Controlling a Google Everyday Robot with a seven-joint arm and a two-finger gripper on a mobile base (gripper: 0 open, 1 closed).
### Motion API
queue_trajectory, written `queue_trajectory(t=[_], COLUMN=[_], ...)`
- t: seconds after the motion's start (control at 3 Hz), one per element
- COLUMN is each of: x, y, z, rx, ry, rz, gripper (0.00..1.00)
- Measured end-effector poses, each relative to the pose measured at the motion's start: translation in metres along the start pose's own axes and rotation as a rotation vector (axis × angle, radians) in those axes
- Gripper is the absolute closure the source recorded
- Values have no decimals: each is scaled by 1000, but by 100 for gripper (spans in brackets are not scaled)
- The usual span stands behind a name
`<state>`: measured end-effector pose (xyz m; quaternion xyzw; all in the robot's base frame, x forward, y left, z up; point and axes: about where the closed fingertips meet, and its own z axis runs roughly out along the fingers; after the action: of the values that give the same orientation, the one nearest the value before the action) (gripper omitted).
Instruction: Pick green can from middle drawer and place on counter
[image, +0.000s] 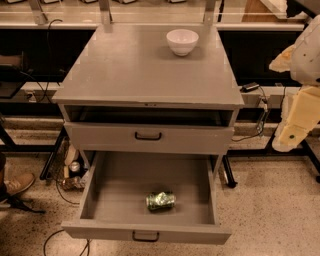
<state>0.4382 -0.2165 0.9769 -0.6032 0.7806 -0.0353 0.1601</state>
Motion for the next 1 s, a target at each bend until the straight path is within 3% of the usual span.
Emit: queue_trajectory(t=[0.33, 0.67, 1.0], x=[0, 0, 1], y=[0, 1, 11], z=[0, 28, 96], rx=[0, -42, -128], ry=[0, -36, -78], rz=[0, -38, -101], gripper=[0, 0, 0])
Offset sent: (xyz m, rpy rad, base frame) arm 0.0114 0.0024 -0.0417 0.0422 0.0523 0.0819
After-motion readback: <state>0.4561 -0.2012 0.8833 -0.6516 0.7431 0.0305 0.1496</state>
